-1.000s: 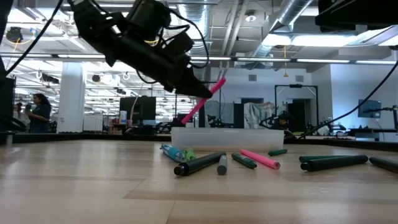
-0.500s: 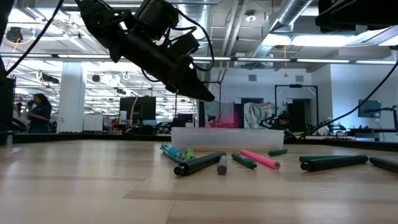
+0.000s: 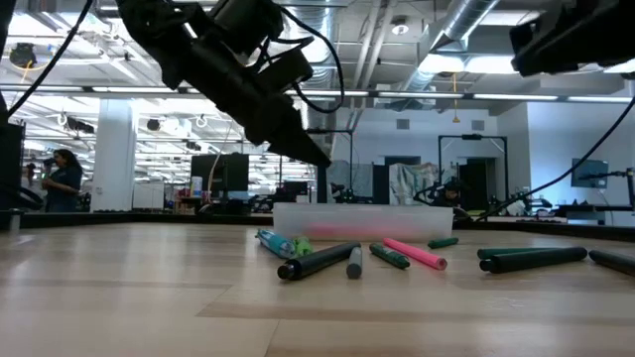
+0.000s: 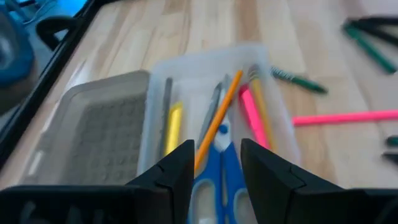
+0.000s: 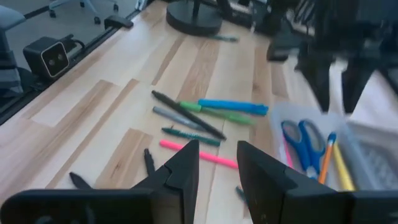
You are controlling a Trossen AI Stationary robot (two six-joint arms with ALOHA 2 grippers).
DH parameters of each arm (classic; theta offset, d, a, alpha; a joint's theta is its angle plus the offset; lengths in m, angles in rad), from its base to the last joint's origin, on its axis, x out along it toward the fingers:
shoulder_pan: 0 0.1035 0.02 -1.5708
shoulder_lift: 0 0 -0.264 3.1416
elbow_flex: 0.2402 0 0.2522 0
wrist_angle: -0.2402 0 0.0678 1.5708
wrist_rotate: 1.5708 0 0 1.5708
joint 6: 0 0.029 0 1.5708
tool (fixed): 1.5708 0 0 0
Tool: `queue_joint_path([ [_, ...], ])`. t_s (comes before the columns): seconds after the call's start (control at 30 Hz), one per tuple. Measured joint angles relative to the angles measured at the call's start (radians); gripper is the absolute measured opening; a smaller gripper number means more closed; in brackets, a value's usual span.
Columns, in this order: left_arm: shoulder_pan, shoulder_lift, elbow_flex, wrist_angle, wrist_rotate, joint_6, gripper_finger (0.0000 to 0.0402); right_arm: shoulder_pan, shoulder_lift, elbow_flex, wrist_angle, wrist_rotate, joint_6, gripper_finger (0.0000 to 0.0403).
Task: Pick & place school supplies into a supply box
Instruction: Put the green crayon into the supply box
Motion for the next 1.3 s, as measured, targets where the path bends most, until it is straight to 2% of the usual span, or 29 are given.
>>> queue_joint_path([
  [0.23,-0.055,-0.09,0.0,-0.135,-0.028,-0.01,0.0126,-0.021,0.082,0.0,-0.017,-0.001,0.114,0.0102],
  [0.5,-0.206,-0.153,0.0,-0.325,-0.063,-0.067,0.0126,-0.12,0.214,0.004,0.008,-0.003,0.107,0.0102],
  [0.63,-0.299,-0.153,-0.005,-0.331,-0.133,-0.093,0.0126,-0.182,0.25,0.011,0.055,-0.021,0.107,0.0102],
  [0.9,-0.47,-0.152,-0.013,-0.378,-0.312,-0.191,0.0126,-0.294,0.415,0.013,0.24,-0.173,-0.029,0.0102],
  [1.17,-0.59,-0.152,-0.013,-0.463,-0.552,-0.236,0.0125,-0.371,0.567,0.09,0.238,-0.202,-0.08,0.0102],
  [1.3,-0.613,-0.152,-0.013,-0.491,-0.607,-0.263,0.0125,-0.393,0.624,0.122,0.237,-0.273,-0.097,0.0102],
])
